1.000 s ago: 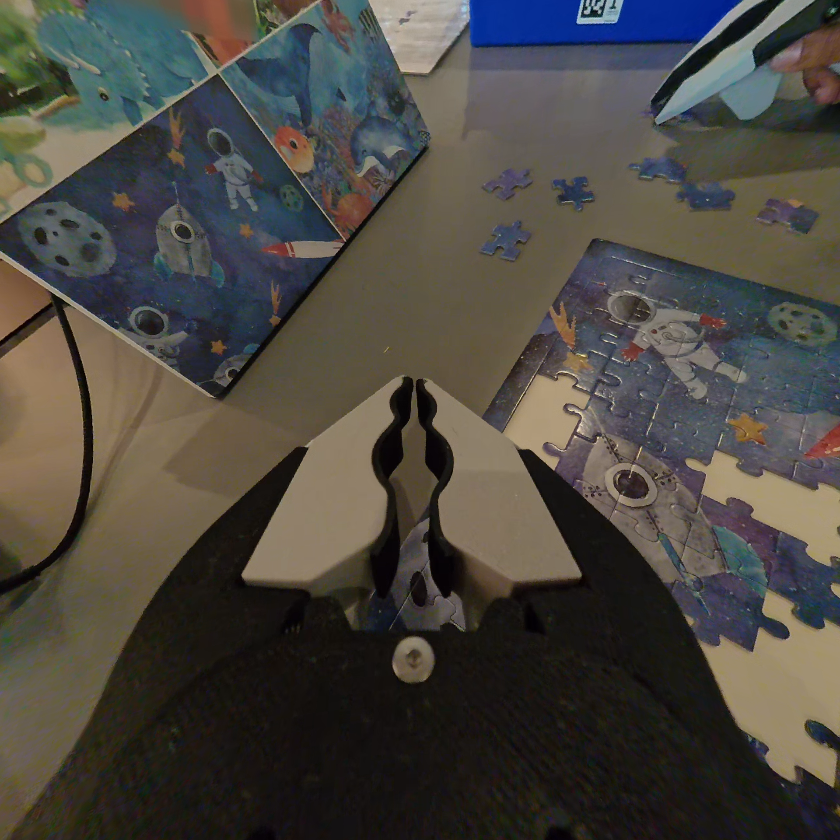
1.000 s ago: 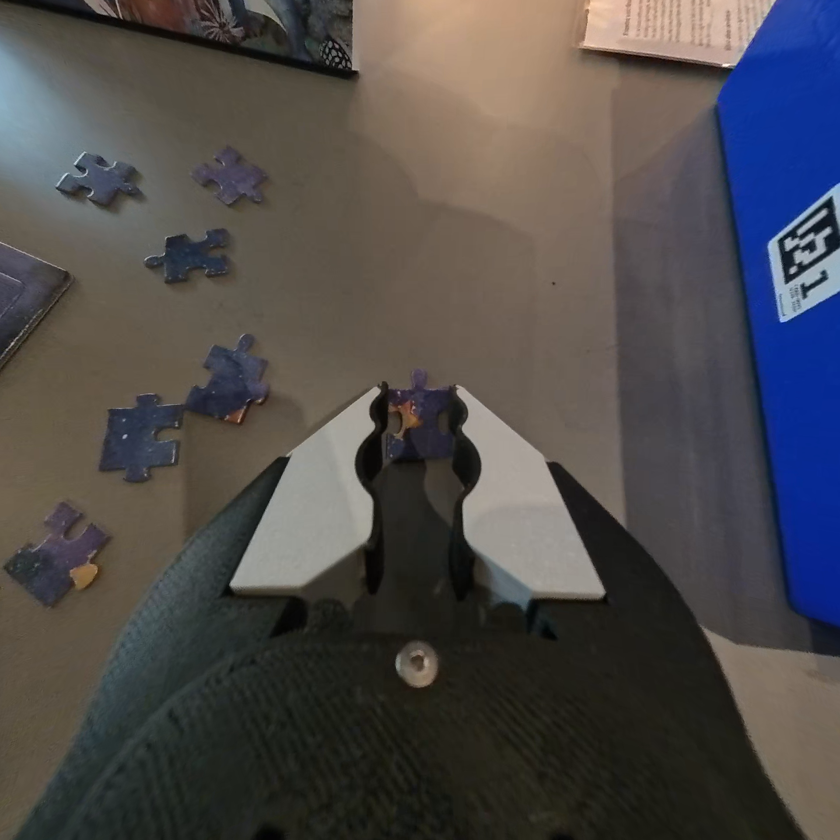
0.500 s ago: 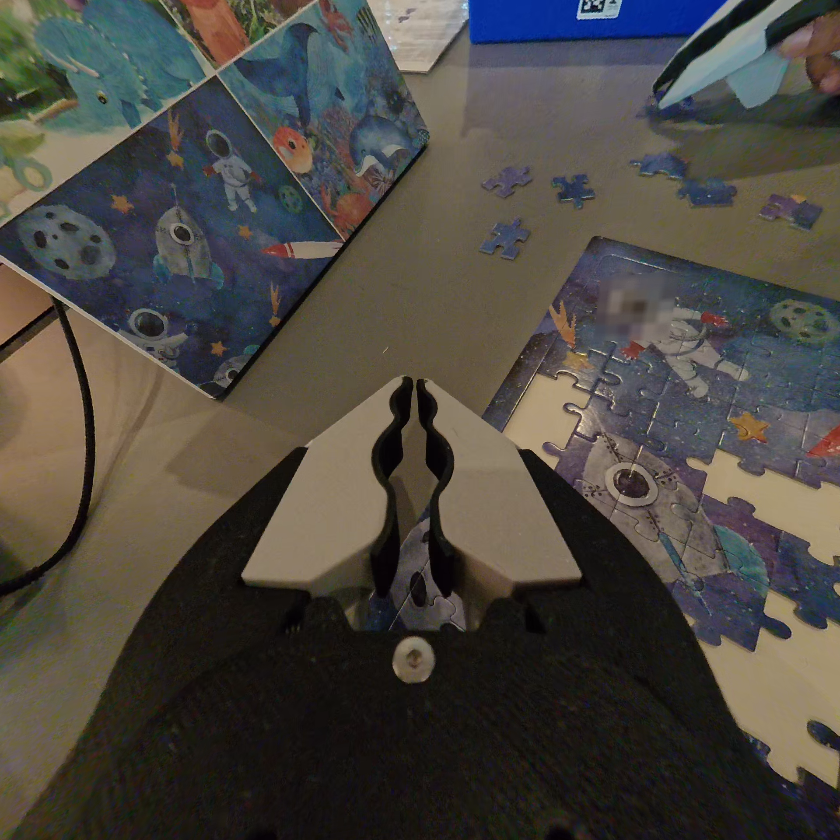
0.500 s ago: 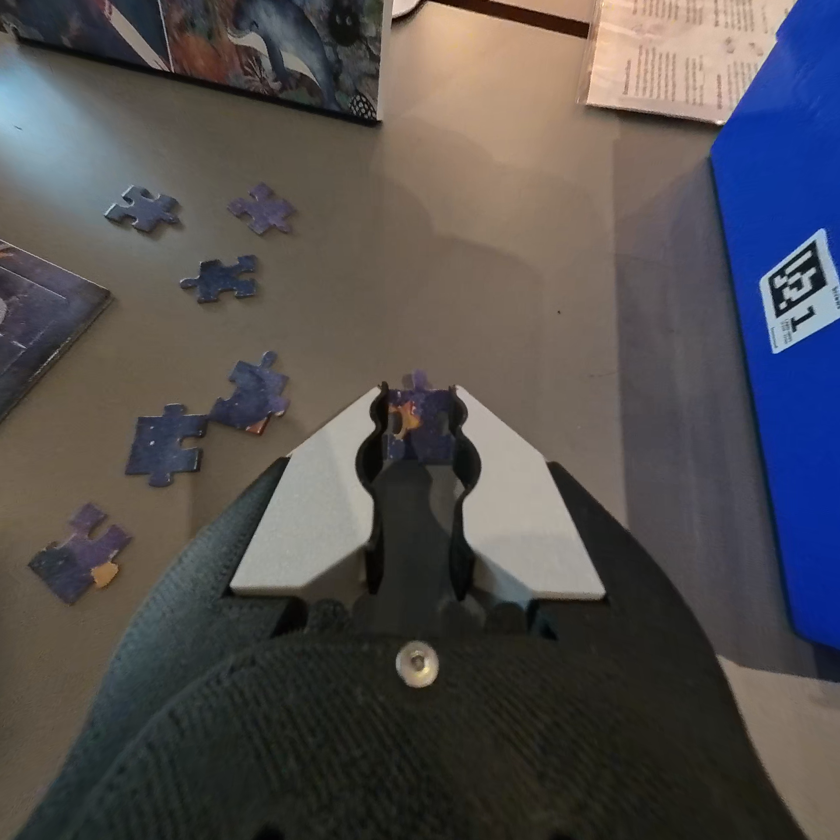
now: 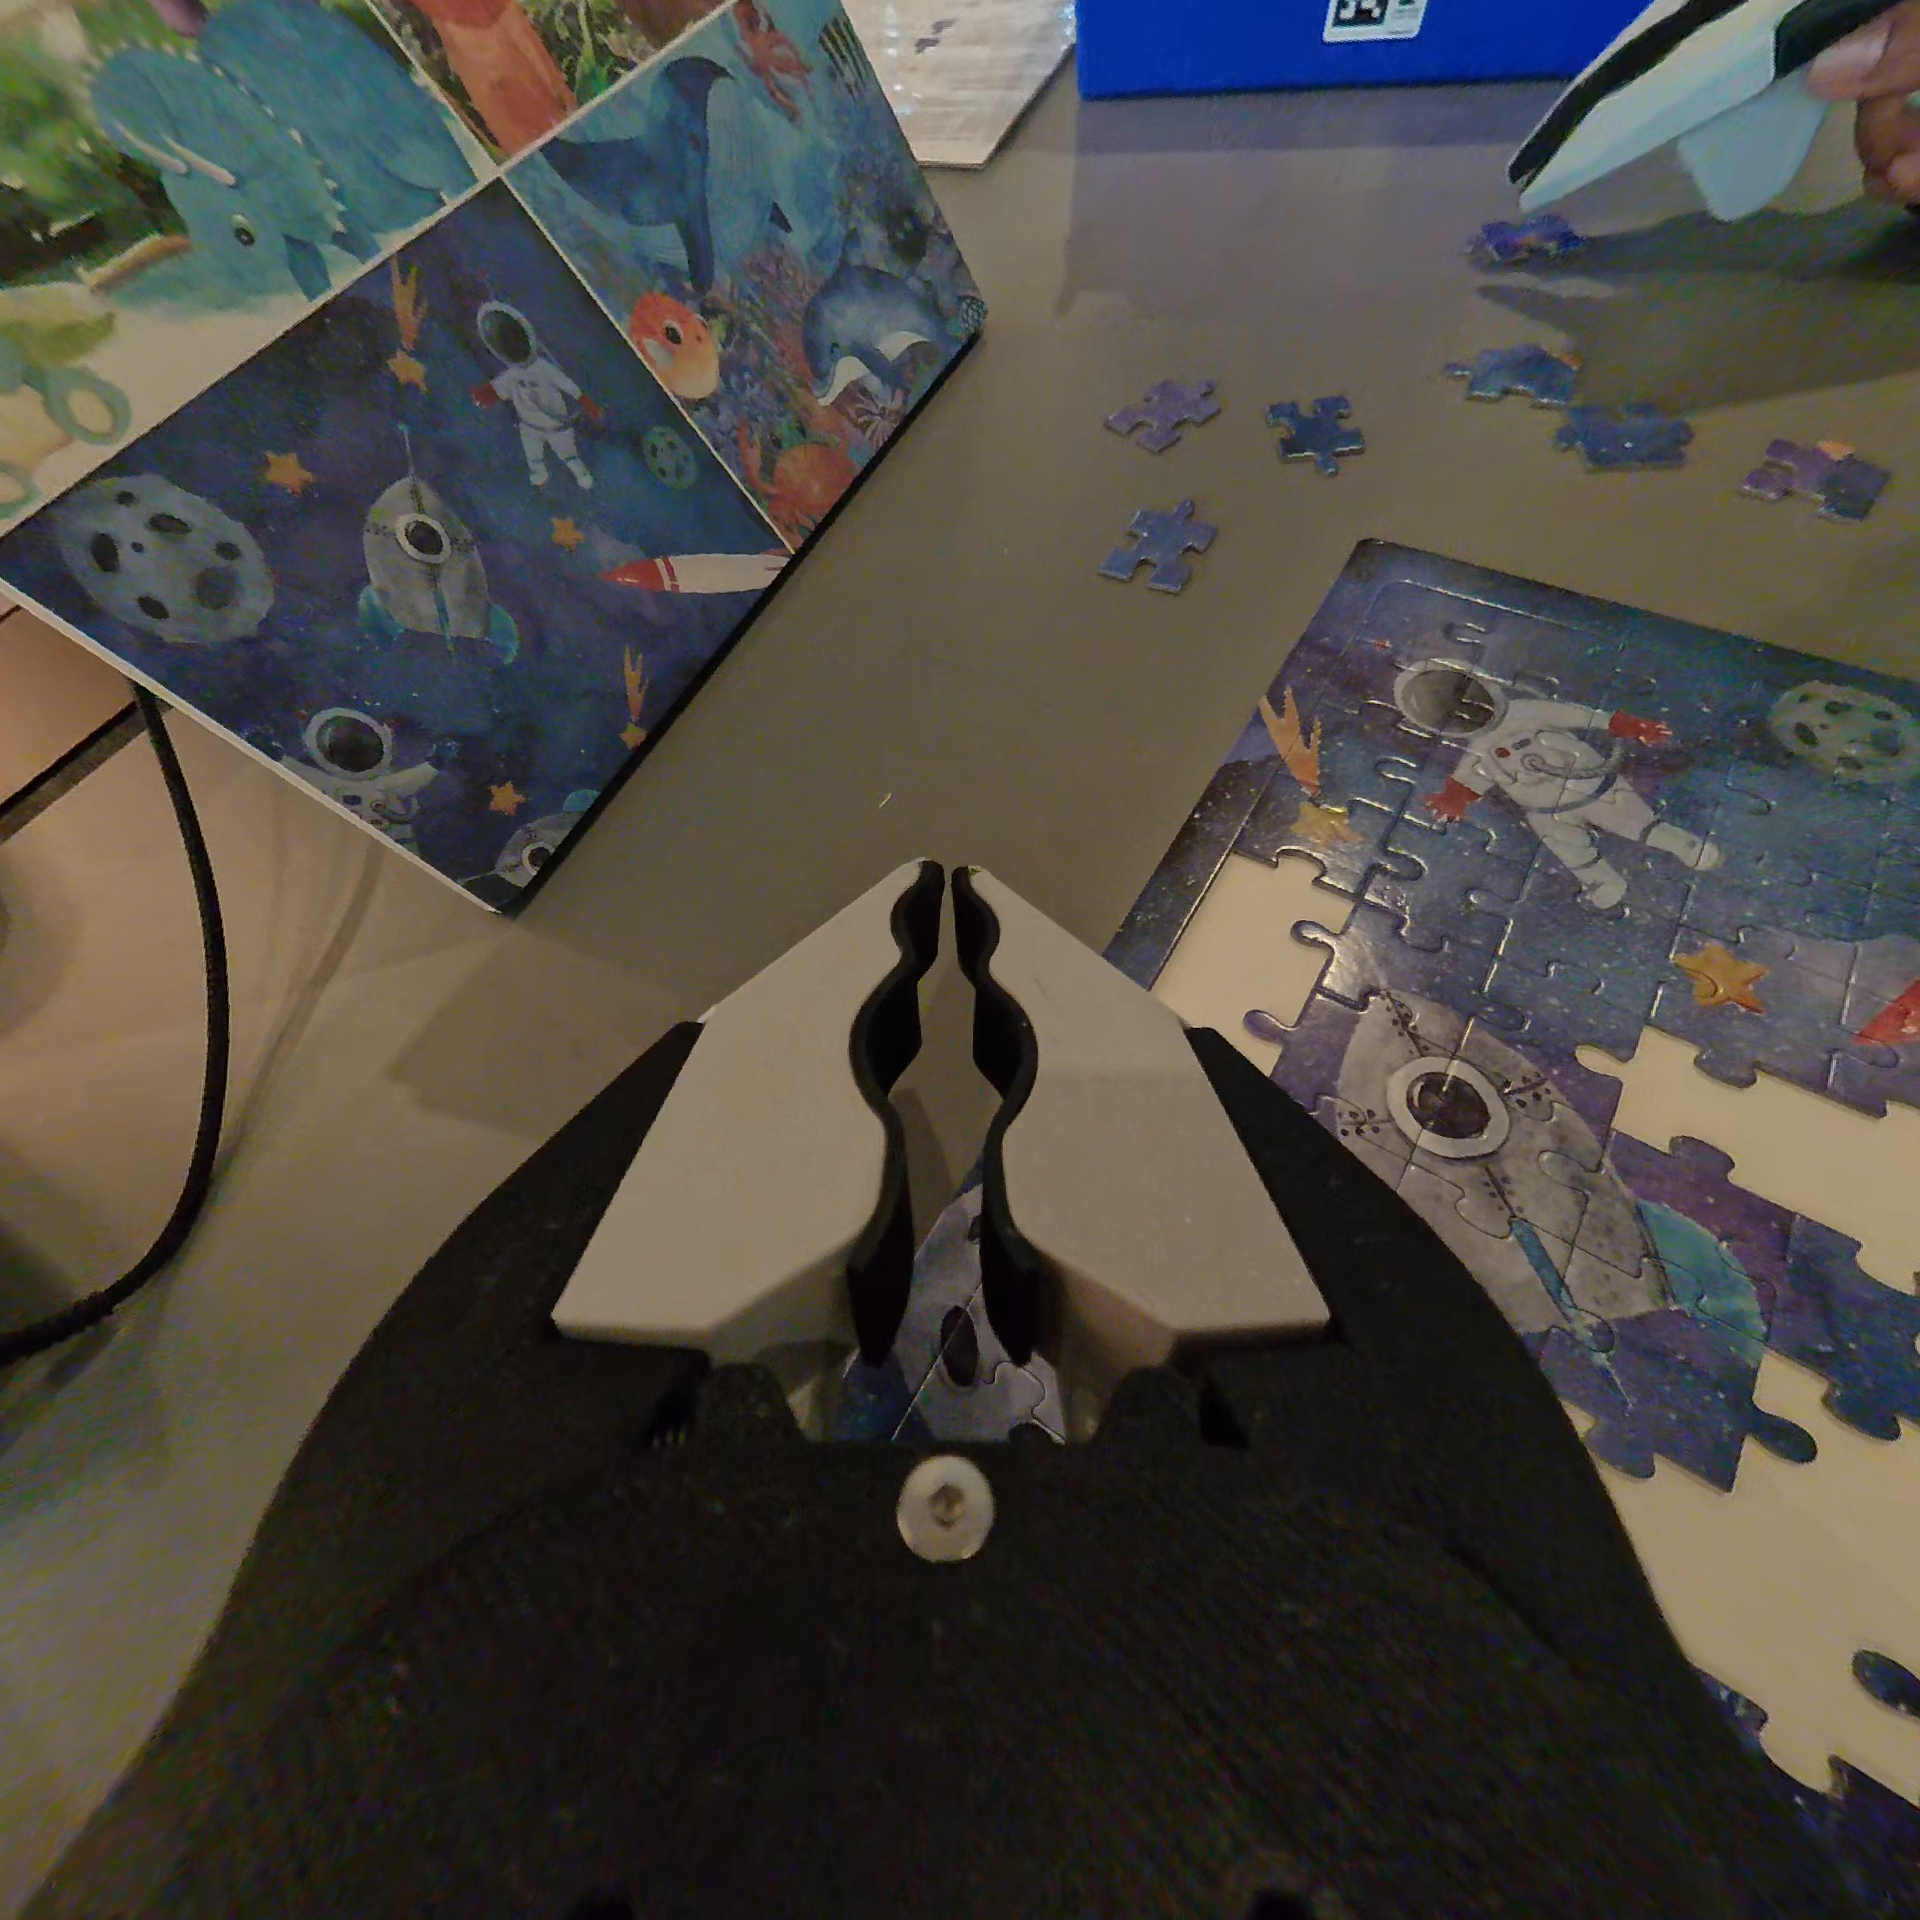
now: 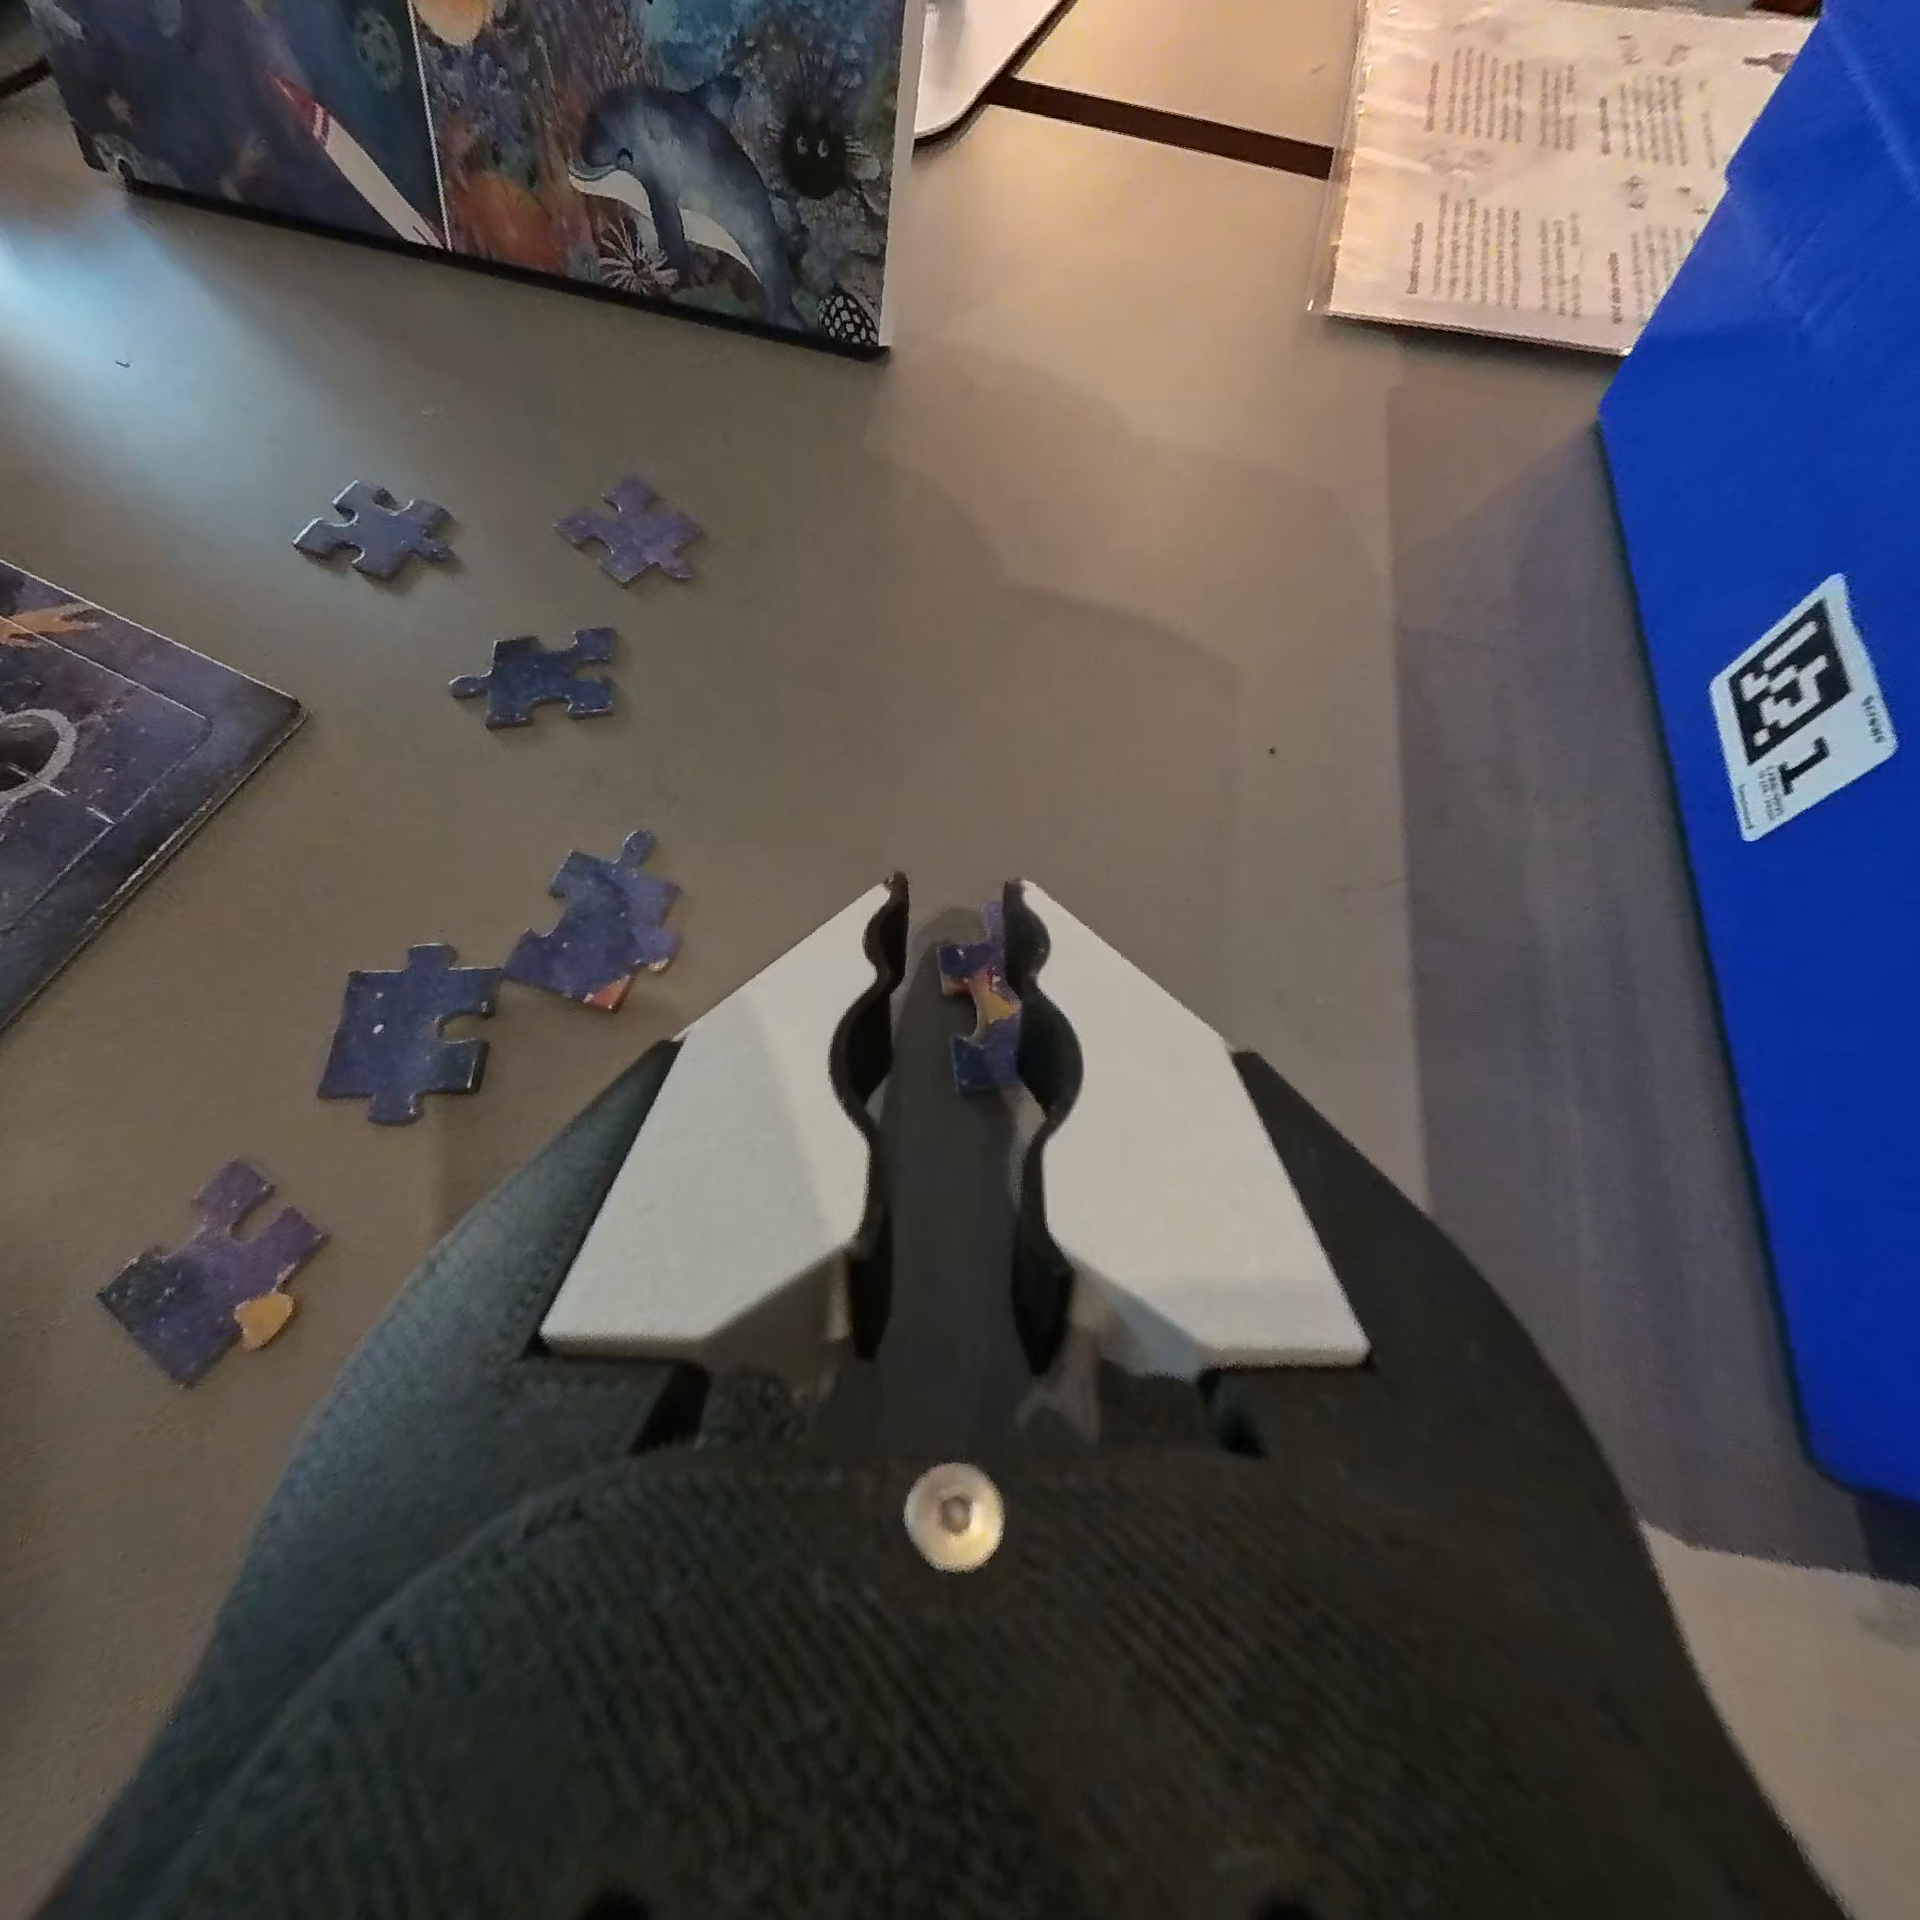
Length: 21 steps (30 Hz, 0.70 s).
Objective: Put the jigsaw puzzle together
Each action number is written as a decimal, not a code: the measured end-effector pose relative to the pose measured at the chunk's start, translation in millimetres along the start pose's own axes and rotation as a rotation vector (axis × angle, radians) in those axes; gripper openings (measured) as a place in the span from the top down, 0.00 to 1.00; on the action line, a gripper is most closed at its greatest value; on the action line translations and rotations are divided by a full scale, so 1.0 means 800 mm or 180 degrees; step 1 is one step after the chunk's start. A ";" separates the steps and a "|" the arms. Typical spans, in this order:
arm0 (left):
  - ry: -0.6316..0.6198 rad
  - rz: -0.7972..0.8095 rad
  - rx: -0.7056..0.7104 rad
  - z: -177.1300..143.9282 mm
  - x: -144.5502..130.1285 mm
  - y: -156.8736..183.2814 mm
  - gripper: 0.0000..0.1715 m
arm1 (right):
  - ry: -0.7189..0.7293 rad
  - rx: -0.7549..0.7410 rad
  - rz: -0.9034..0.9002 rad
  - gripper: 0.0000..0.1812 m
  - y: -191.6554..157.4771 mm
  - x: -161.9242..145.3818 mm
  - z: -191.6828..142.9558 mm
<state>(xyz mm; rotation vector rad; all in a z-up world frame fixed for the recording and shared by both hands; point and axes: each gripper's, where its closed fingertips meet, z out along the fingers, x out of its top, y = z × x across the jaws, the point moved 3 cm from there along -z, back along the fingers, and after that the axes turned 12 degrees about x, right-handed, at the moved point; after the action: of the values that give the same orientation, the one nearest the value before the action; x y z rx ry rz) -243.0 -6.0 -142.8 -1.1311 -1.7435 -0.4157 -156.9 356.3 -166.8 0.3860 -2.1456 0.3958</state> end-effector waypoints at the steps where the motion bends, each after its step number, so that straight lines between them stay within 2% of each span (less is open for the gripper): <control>1: -0.0002 -0.0002 0.0004 0.000 0.000 0.000 1.00 | -0.0004 -0.0002 0.0003 0.90 0.000 0.000 0.000; 8: -0.0007 -0.0001 0.0006 0.000 -0.001 -0.001 1.00 | 0.0063 -0.0083 -0.0009 0.87 0.004 0.003 -0.003; 21: -0.0040 0.0011 0.0001 0.003 -0.004 0.000 1.00 | 0.0477 -0.0477 -0.0134 0.86 0.020 0.021 -0.029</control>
<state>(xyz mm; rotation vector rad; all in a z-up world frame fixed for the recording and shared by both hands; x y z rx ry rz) -243.8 -6.1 -146.3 -1.1386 -1.7524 -0.4070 -156.1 378.6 -142.3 0.3057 -2.0025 0.2307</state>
